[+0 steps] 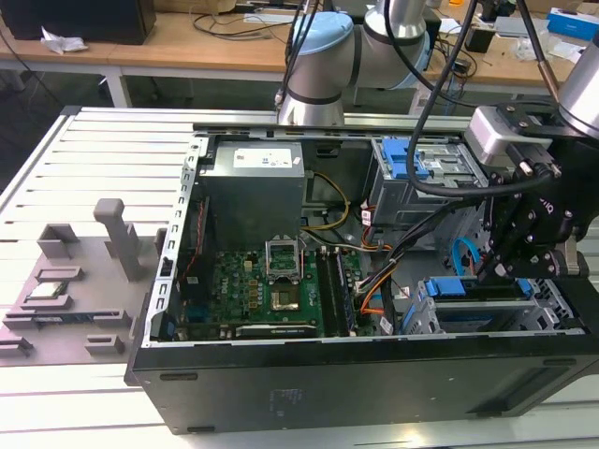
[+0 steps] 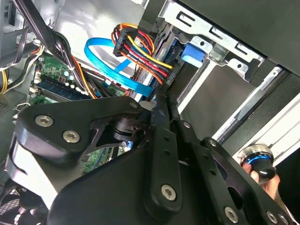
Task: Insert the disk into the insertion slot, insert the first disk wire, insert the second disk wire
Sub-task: 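Insert the second disk wire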
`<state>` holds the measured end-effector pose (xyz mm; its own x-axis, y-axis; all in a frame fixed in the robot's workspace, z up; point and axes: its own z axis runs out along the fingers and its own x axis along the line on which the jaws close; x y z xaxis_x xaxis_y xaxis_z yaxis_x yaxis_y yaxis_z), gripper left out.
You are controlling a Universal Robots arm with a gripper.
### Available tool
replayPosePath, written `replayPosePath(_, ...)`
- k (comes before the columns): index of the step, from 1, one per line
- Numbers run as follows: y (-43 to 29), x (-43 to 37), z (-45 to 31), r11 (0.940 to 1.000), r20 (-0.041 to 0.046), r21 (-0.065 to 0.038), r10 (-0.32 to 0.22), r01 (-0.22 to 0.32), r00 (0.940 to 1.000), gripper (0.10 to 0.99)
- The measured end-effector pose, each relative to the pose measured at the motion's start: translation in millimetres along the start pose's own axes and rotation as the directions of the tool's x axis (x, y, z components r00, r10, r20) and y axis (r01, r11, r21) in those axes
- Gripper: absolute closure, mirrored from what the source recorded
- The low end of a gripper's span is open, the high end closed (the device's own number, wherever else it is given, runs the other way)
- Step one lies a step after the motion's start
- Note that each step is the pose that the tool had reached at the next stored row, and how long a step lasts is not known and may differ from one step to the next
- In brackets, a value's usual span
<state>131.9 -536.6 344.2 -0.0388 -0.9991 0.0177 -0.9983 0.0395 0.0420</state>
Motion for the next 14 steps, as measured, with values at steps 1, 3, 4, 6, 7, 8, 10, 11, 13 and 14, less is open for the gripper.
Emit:
replayPosePath(1,0.0,0.0,0.0,1.0,0.0,0.0,0.0,0.0,1.0,0.914)
replayPosePath(3,0.2,0.1,-4.8,1.0,0.0001,0.0,0.0,0.0,1.0,0.914)
replayPosePath(4,0.5,-0.3,-11.8,1.0,0.0001,0.0,0.0,0.0,1.0,0.914)
replayPosePath(6,0.9,-1.8,-18.1,1.0,0.0001,0.0,0.0,0.0,1.0,0.914)
replayPosePath(7,1.3,-4.6,-23.6,1.0,0.0001,0.0,0.0,0.0,1.0,0.929)
replayPosePath(8,1.4,-5.7,-26.2,1.0,0.0,0.0,0.0,0.0,1.0,0.929)
replayPosePath(10,1.9,-8.7,-33.4,1.0,-0.0001,0.0,0.0,0.0,1.0,0.984)
replayPosePath(11,1.9,-8.8,-34.0,1.0,0.0003,0.0,0.0,0.0,1.0,0.984)
replayPosePath(13,1.9,-8.8,-34.2,1.0,0.0003,0.0,0.0,0.0,1.0,0.984)
replayPosePath(14,1.9,-8.8,-34.2,1.0,0.0004,0.0,0.0,0.0,1.0,0.984)
